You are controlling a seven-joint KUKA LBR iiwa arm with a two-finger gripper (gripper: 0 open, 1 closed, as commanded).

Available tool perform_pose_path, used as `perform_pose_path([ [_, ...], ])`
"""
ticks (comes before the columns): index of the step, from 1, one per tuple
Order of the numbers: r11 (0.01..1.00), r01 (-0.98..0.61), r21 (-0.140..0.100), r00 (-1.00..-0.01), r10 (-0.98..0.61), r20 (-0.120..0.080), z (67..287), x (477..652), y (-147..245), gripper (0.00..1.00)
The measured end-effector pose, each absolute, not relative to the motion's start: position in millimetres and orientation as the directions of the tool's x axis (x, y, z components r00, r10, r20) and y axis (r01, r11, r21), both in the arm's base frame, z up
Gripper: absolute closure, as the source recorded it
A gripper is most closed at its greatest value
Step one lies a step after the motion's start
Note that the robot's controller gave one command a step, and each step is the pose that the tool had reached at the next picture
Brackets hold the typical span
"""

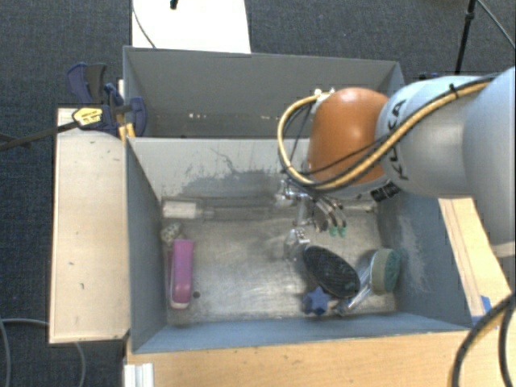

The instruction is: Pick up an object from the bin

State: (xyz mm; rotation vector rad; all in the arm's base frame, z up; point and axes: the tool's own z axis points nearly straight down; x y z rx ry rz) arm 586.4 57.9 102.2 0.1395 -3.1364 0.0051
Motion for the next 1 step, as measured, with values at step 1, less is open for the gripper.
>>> perform_pose_path([
  [1, 0.962, -0.272, -0.002, -0.962, -0.272, -0.017, 73.8, 515.8, -7.6, 0.0],
])
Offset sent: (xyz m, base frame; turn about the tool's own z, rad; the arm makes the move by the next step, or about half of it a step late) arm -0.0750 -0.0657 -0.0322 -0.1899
